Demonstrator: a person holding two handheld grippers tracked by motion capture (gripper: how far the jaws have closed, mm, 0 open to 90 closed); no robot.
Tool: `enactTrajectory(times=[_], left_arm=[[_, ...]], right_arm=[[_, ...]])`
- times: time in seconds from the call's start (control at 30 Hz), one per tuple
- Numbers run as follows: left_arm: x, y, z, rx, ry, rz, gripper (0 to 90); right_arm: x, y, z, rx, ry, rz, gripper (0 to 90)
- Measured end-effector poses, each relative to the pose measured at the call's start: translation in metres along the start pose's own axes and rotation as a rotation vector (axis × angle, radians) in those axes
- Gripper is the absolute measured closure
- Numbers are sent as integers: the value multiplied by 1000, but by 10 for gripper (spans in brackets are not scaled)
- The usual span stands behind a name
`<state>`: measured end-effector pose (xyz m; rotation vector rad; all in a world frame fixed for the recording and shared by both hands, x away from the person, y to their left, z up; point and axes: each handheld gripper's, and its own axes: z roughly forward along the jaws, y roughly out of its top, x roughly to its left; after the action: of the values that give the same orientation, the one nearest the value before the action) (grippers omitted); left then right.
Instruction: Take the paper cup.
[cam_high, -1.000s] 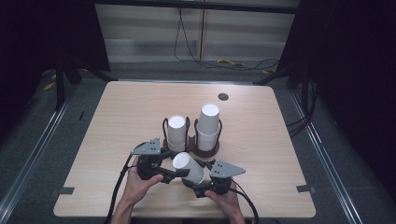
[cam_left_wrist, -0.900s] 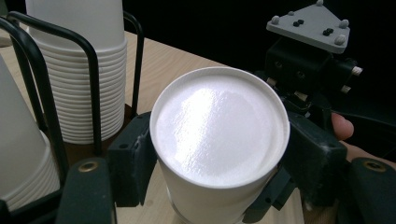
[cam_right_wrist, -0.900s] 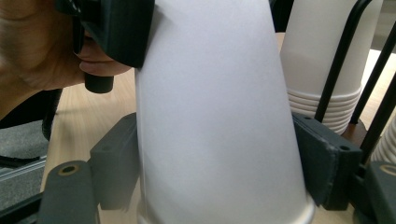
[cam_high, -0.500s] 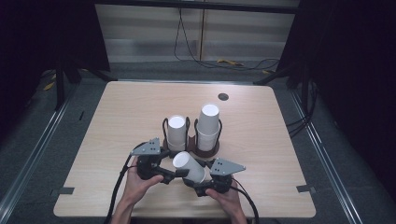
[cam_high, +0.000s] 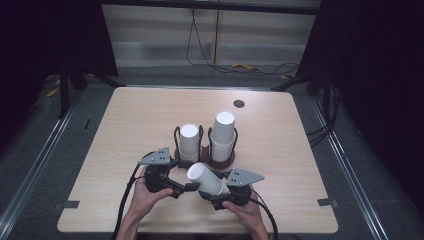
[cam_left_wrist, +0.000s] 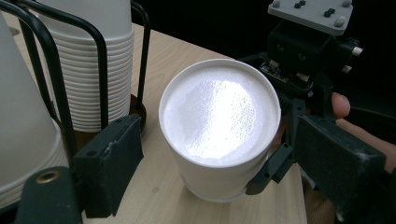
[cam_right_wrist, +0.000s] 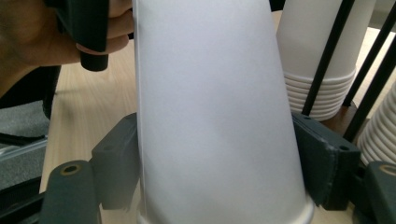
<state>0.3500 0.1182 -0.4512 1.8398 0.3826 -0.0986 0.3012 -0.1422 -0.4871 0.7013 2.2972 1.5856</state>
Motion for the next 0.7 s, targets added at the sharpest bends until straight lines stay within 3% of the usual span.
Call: enactTrajectory(times=[0.17, 0.7], left_arm=[[0, 0, -1, -1, 6, 8, 160], [1, 0, -7, 71, 61, 65, 157]], right_arm=[[-1, 3, -1, 25, 3, -15, 241], [-5, 9, -1, 92, -2, -31, 243]])
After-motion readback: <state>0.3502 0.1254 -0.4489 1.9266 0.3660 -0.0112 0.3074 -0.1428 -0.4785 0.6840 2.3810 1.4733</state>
